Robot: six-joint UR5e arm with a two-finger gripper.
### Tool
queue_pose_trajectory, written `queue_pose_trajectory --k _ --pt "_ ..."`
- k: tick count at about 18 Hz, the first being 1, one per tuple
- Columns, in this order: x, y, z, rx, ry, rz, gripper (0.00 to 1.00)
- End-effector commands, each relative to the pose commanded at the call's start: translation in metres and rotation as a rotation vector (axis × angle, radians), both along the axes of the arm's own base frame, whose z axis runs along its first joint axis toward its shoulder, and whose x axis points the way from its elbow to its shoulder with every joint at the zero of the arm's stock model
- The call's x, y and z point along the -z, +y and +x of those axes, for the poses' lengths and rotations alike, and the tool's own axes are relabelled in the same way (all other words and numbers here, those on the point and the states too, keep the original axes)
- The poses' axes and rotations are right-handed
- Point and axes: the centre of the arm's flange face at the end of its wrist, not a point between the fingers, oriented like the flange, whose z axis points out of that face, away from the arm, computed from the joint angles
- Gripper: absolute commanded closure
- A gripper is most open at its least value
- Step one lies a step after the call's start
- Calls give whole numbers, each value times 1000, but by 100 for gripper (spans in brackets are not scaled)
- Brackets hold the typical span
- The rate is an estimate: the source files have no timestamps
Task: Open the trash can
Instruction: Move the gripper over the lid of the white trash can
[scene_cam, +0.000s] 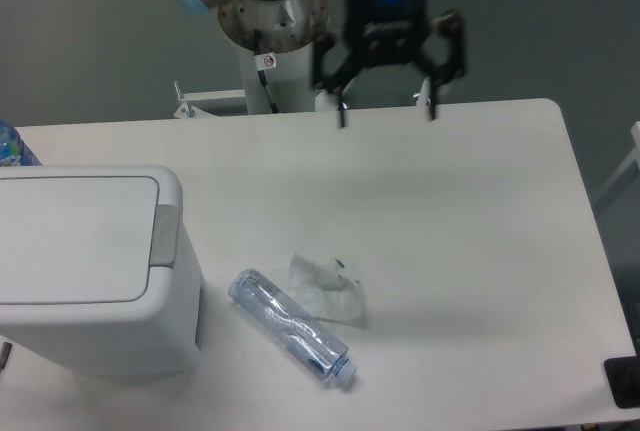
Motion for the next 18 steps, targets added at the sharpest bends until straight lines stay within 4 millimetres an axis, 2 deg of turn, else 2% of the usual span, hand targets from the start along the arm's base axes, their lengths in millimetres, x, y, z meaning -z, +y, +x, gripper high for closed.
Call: queue_pose_trajectory --k 3,6,9,14,18 --pt "10 23 12 -8 -27 10 0" --pt "10 35 18 -59 -30 59 0" --pt "21 49 29 -60 -53 59 0" --pt "34 60 38 -41 -68 41 0" --pt "41 65 37 -42 -77 35 0"
